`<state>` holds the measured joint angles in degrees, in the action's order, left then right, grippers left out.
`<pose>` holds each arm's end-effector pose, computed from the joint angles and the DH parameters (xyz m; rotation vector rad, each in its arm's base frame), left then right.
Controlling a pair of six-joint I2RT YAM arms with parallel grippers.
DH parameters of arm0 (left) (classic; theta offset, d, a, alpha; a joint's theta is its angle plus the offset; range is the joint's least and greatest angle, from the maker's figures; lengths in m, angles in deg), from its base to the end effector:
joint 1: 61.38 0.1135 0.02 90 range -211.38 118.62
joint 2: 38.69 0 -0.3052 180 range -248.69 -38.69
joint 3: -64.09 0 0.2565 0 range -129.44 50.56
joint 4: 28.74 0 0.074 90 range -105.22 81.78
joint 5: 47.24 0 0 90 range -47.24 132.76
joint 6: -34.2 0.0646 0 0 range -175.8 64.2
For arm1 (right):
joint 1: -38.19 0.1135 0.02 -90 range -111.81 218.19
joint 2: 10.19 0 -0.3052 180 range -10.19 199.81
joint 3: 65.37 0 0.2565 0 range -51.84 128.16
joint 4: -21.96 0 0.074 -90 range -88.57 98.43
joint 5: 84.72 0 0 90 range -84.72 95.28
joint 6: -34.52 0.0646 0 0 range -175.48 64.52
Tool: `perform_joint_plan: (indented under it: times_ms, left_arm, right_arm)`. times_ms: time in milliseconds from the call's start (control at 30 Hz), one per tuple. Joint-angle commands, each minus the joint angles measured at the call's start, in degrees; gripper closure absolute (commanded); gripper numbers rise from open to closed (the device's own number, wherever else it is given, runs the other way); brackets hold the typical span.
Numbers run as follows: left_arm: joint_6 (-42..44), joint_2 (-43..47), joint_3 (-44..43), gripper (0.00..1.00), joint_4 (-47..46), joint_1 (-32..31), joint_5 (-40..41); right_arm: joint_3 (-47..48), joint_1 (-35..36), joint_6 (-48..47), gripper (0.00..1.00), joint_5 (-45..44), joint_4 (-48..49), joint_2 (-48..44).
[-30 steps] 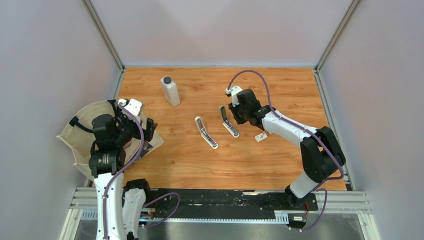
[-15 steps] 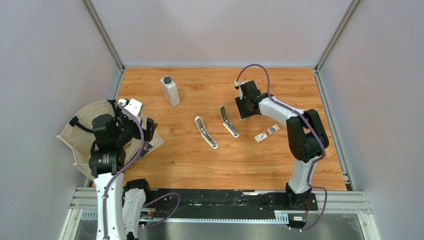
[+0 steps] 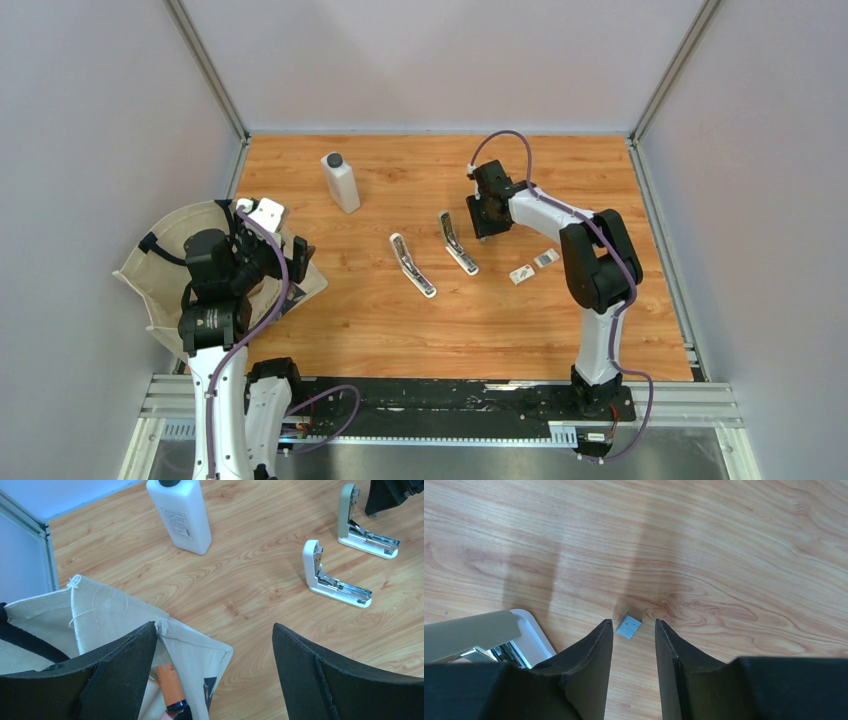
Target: Load the staples into the stapler
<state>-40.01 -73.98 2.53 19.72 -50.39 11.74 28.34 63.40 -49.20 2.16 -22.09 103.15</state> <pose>0.1248 -0.0097 0.3545 0.4277 1.8575 -0.2142 0.4031 0.1859 0.1834 -0.4244 2.6495 0.0999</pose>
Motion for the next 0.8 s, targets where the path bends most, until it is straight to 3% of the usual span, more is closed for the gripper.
perform_joint_plan:
  times_ms: [0,767]
  left_arm:
    - [-1.0,0.0,1.1,0.07,2.9,0.6,-0.4]
    - [-1.1,0.4,1.3,0.07,2.9,1.1,-0.6]
  right_arm:
    - [2.3,0.1,2.1,0.60,0.9,-0.5,1.2]
    - [3.7,0.1,0.3,0.68,0.0,-1.5,3.5]
